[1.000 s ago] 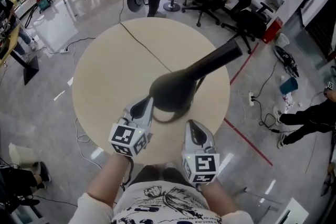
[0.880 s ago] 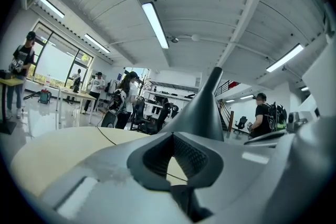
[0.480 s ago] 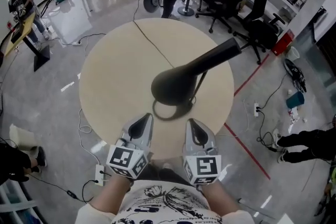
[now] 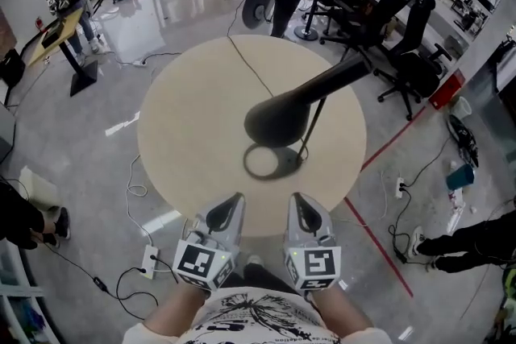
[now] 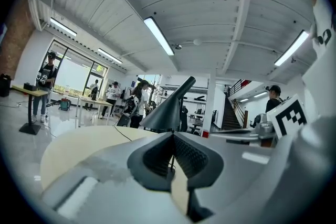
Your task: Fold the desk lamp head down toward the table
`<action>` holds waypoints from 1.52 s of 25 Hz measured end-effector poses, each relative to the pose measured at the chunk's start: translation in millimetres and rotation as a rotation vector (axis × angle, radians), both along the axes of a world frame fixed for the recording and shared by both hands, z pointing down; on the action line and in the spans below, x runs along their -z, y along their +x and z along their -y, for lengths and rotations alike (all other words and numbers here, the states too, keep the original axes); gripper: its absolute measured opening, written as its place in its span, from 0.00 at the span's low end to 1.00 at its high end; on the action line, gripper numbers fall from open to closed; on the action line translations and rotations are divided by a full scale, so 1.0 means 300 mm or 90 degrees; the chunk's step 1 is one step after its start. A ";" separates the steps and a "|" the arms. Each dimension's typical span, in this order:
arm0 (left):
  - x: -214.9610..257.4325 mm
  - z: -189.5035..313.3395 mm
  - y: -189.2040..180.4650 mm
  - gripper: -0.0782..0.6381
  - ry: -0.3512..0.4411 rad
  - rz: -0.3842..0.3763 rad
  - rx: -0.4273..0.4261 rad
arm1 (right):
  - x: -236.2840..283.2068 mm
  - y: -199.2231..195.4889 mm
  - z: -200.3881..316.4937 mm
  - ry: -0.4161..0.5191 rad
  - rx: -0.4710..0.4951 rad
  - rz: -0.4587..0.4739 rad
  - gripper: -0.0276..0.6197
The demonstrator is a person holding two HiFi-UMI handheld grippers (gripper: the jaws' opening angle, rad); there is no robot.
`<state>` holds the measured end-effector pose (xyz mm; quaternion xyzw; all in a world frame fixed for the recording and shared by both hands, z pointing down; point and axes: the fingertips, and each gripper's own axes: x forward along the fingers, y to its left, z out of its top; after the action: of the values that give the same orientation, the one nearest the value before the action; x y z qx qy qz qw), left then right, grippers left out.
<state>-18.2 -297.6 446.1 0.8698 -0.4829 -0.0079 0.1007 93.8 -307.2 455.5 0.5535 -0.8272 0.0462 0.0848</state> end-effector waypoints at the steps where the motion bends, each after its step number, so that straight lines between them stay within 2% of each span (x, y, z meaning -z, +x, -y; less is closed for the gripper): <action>1: 0.002 -0.013 -0.008 0.11 0.003 -0.002 0.000 | -0.001 -0.004 -0.015 0.001 -0.003 0.001 0.06; 5: 0.027 -0.085 -0.067 0.11 0.031 -0.024 0.016 | 0.010 -0.030 -0.102 0.006 -0.010 0.003 0.06; 10: 0.014 -0.245 -0.126 0.11 0.029 -0.005 0.007 | 0.032 -0.061 -0.269 0.016 -0.032 0.000 0.06; 14: 0.021 -0.389 -0.201 0.11 0.028 0.018 0.008 | 0.051 -0.124 -0.404 0.009 -0.036 0.025 0.06; 20: 0.041 -0.590 -0.248 0.11 0.030 0.015 -0.002 | 0.051 -0.197 -0.614 0.007 -0.036 0.023 0.06; 30: 0.048 -0.814 -0.228 0.11 0.043 -0.002 0.019 | 0.021 -0.191 -0.851 -0.002 -0.016 0.023 0.06; 33: 0.065 -0.892 -0.215 0.11 0.047 -0.004 0.027 | 0.052 -0.193 -0.926 0.013 -0.001 0.025 0.06; 38: 0.076 -1.028 -0.123 0.11 0.051 -0.015 0.011 | 0.117 -0.092 -1.054 0.073 -0.022 0.068 0.06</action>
<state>-55.2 10.7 423.3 0.8689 -0.4883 -0.0388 0.0714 66.1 8.9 420.4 0.5683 -0.8223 0.0293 0.0078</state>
